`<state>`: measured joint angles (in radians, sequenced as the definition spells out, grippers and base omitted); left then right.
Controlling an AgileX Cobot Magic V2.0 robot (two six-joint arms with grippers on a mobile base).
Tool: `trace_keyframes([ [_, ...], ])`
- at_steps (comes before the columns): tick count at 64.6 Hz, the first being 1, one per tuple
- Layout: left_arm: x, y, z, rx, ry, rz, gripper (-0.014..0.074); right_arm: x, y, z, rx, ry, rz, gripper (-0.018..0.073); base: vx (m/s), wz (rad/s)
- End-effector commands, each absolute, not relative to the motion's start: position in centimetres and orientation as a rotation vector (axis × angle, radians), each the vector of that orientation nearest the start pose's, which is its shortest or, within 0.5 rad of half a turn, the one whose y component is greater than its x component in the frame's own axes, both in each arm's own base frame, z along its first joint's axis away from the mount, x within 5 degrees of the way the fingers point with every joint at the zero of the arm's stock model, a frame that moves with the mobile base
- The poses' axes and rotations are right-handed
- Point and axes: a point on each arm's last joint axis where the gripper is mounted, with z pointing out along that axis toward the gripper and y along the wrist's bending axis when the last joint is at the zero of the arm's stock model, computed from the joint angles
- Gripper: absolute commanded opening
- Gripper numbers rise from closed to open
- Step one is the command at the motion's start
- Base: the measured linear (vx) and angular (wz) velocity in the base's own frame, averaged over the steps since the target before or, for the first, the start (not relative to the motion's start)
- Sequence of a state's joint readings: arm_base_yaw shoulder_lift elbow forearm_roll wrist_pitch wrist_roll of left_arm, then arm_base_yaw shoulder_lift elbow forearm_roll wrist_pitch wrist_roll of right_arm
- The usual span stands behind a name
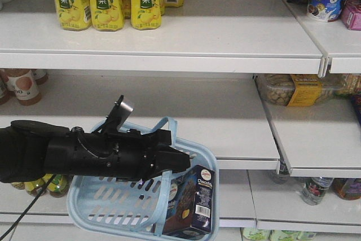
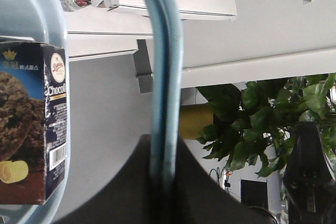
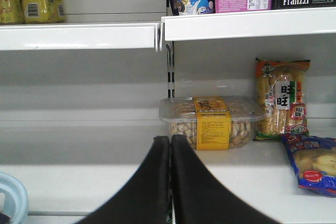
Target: Left arm holds basket, right arm returns cookies
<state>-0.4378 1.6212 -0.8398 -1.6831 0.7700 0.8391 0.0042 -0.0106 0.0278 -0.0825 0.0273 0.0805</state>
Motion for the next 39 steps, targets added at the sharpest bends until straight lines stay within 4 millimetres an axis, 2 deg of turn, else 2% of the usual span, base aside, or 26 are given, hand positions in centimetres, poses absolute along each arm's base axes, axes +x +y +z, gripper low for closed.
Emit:
trace_keyframes([
  [1,25.46,-19.34,25.29,0.002,2.288,-1.648,-0.0006,5.54,0.04,20.84,-0.013,1.443,-0.007,-0.0008,0.11,-0.05],
  [39,25.46,-19.34,25.29,0.002,2.288,-1.648,-0.0006,5.54,0.04,20.84,-0.013,1.443,-0.007,-0.0008,0.09,-0.05],
])
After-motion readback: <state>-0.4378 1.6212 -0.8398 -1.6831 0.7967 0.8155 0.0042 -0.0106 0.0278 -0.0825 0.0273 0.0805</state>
